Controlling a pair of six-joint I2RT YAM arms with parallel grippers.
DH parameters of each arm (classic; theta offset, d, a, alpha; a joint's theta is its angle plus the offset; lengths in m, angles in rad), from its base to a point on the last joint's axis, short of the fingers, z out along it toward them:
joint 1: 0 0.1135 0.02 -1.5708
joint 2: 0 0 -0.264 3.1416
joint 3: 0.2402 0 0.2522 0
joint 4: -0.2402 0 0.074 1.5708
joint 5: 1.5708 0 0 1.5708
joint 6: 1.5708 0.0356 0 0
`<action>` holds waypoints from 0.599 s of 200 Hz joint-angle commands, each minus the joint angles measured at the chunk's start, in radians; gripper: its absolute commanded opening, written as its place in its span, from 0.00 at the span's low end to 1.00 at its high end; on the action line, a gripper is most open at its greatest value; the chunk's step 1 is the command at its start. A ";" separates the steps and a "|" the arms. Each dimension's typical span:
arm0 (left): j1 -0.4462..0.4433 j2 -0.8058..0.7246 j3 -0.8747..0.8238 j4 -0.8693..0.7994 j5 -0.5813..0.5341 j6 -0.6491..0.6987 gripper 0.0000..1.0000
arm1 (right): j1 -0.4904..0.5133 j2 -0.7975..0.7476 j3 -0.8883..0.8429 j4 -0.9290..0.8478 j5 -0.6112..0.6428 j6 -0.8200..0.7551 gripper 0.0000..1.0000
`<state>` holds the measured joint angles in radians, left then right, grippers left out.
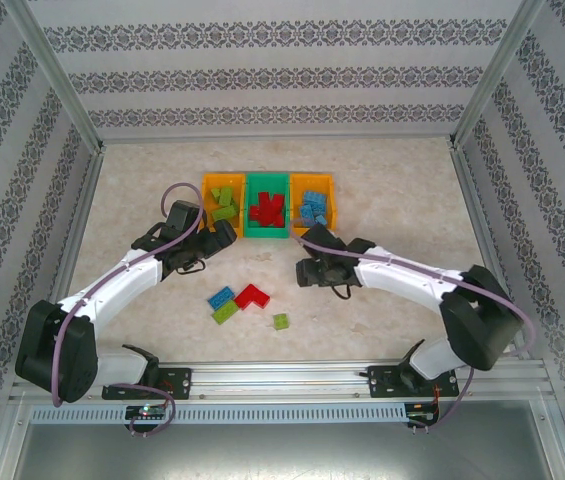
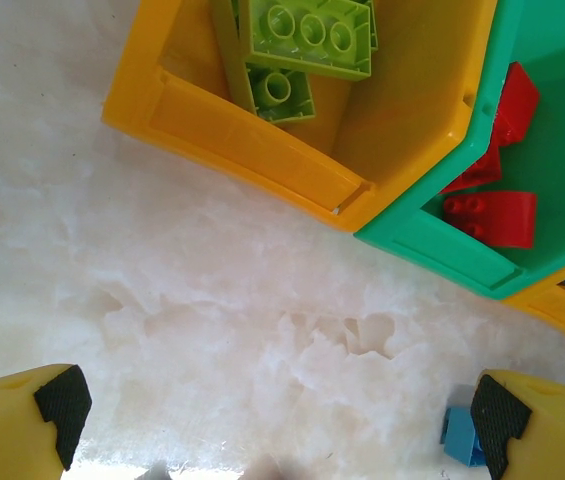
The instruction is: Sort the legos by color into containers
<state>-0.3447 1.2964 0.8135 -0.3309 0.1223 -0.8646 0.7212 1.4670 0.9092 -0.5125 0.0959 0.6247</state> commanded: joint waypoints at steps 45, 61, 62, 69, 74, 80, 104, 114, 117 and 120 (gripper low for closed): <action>0.011 -0.014 0.003 -0.142 -0.021 0.044 0.99 | -0.227 0.167 0.357 -0.031 -0.079 -0.183 0.61; 0.009 -0.014 -0.008 -0.179 -0.019 0.036 0.99 | -0.255 0.253 0.436 -0.036 -0.095 -0.194 0.60; 0.010 -0.013 -0.008 -0.183 -0.019 0.036 0.99 | -0.257 0.260 0.441 -0.037 -0.095 -0.195 0.60; 0.010 -0.013 -0.014 -0.202 -0.021 0.026 1.00 | -0.266 0.295 0.477 -0.046 -0.096 -0.196 0.60; 0.009 -0.011 -0.018 -0.216 -0.022 0.022 1.00 | -0.272 0.322 0.501 -0.054 -0.094 -0.195 0.60; 0.007 -0.011 -0.024 -0.228 -0.021 0.016 0.99 | -0.277 0.350 0.532 -0.061 -0.091 -0.196 0.61; 0.001 -0.011 -0.044 -0.258 -0.023 -0.001 1.00 | -0.288 0.437 0.618 -0.080 -0.081 -0.193 0.64; -0.005 -0.007 -0.048 -0.267 -0.017 -0.008 0.99 | -0.289 0.461 0.643 -0.082 -0.078 -0.193 0.65; -0.006 -0.007 -0.050 -0.269 -0.014 -0.010 1.00 | -0.289 0.467 0.650 -0.084 -0.078 -0.193 0.65; -0.009 -0.006 -0.051 -0.273 -0.012 -0.012 0.99 | -0.289 0.474 0.657 -0.085 -0.077 -0.192 0.65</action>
<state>-0.3454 1.2964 0.7830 -0.5236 0.1188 -0.8478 0.4377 1.9026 1.4929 -0.5537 0.0196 0.4519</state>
